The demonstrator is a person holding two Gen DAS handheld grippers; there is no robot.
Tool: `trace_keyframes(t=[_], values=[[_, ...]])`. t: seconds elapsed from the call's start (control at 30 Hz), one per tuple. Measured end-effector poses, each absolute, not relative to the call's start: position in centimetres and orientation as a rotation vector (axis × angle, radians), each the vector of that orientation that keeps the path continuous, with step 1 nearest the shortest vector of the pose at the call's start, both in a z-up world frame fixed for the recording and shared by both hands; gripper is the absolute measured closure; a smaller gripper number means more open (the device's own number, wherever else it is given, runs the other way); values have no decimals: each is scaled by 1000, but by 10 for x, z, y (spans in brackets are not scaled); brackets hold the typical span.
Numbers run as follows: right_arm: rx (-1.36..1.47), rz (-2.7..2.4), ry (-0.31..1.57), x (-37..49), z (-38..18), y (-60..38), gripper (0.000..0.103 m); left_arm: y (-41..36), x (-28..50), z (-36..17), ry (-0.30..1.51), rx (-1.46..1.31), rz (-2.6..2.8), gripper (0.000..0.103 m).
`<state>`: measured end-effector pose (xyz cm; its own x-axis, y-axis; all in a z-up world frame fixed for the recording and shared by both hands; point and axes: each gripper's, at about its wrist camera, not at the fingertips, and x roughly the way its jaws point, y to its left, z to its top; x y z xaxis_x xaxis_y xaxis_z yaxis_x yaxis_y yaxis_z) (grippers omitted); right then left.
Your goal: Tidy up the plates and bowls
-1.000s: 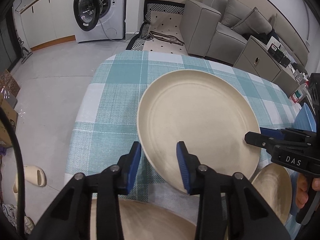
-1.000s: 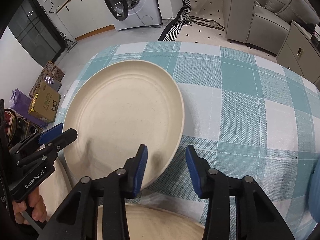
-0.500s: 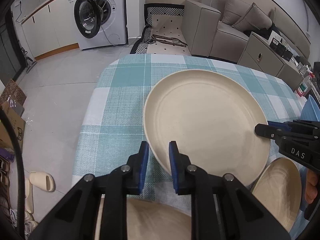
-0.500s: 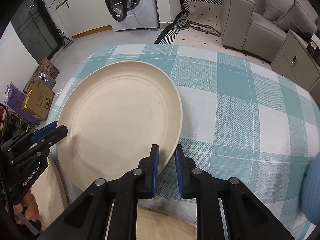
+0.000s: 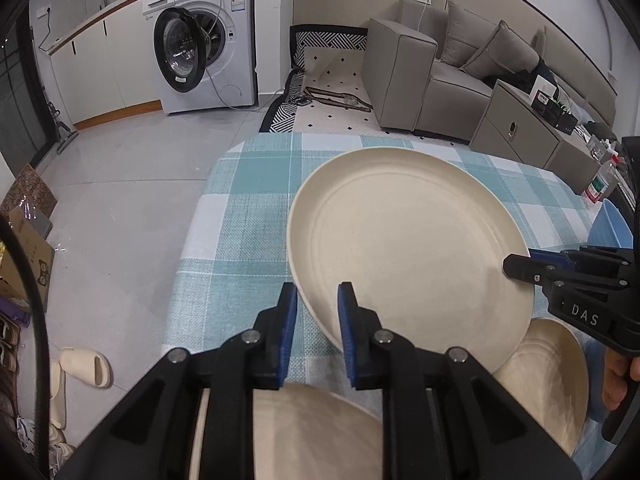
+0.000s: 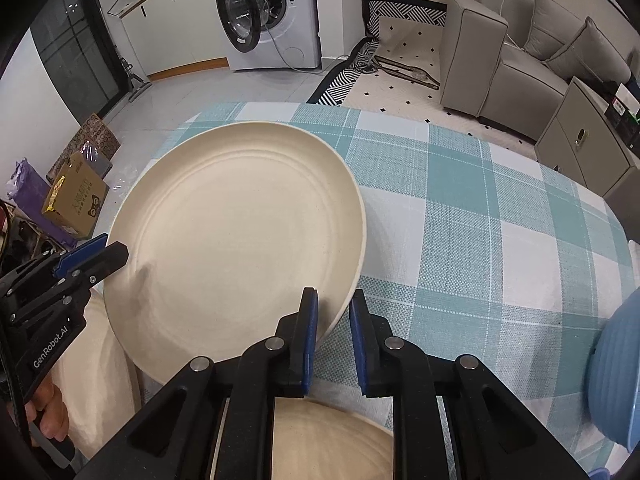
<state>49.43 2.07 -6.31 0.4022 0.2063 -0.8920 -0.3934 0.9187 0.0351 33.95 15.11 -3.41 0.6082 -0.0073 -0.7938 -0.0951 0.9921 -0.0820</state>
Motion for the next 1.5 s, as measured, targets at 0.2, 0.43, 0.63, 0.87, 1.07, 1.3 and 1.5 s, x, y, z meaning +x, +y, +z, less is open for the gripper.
trace_keyframes(t=[0.2, 0.43, 0.63, 0.87, 1.07, 1.3, 1.5], values=[[-186, 393, 1054, 480, -41, 18, 87, 148, 322, -13, 875, -116, 62, 84], [-183, 408, 1009, 454, -15, 13, 87, 141, 297, 11, 831, -109, 71, 84], [-185, 416, 972, 433, 2, 4, 87, 134, 276, 25, 796, -109, 76, 84], [-171, 424, 936, 407, 20, -13, 87, 119, 253, 36, 772, -94, 70, 84], [-160, 426, 918, 386, 28, -29, 87, 105, 234, 46, 751, -78, 59, 84], [-144, 429, 903, 362, 35, -46, 86, 91, 214, 51, 740, -61, 50, 84], [-136, 427, 893, 342, 39, -60, 86, 80, 199, 49, 737, -50, 41, 84]])
